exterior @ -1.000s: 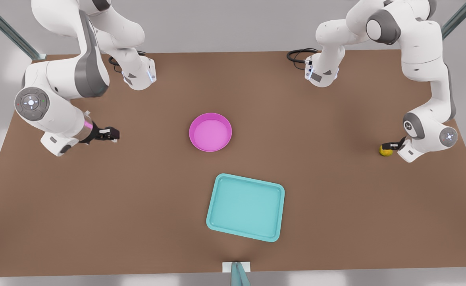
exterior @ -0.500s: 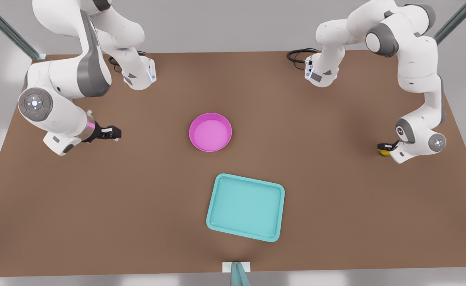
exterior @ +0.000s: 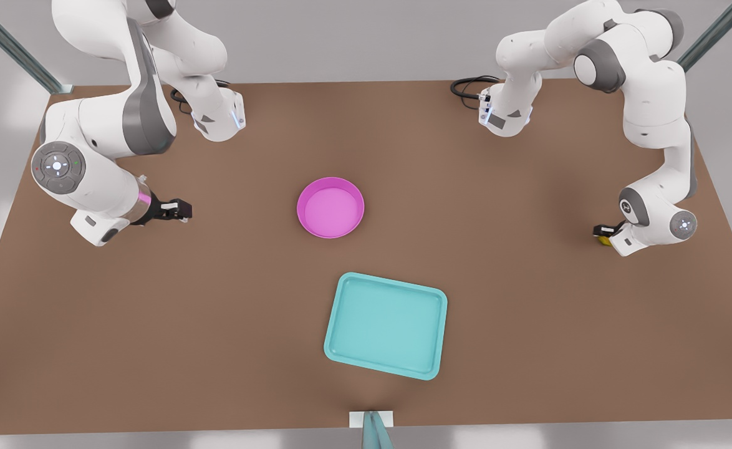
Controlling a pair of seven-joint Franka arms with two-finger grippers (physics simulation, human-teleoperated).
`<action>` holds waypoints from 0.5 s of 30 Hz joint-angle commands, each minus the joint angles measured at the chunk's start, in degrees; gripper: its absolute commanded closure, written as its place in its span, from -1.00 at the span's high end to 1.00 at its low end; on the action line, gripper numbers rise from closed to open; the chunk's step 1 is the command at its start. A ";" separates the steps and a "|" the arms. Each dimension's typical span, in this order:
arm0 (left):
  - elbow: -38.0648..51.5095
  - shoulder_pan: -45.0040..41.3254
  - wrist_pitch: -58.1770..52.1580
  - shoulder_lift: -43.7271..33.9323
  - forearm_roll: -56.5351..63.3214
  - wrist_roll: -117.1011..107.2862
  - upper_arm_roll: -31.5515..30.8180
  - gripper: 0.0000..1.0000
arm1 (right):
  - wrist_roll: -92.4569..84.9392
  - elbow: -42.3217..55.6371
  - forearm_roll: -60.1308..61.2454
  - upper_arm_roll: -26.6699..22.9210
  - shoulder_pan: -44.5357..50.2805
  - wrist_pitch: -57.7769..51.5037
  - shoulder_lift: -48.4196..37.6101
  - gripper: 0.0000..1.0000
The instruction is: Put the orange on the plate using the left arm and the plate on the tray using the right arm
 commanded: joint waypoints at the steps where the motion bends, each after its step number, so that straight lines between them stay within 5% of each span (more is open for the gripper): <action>1: 0.05 -0.01 -0.01 -0.10 -0.16 2.35 0.02 0.28 | 0.11 0.03 0.10 0.02 0.01 -0.04 -0.02 1.00; 9: 0.49 -0.18 -1.15 -3.52 -0.08 -0.81 -1.48 0.20 | 0.02 -0.06 0.01 0.02 -0.08 -0.04 0.07 1.00; 15: 5.32 -6.15 -3.26 -9.41 -0.25 -27.35 -17.82 0.20 | 0.02 -0.06 0.10 0.02 -0.08 -0.04 0.07 1.00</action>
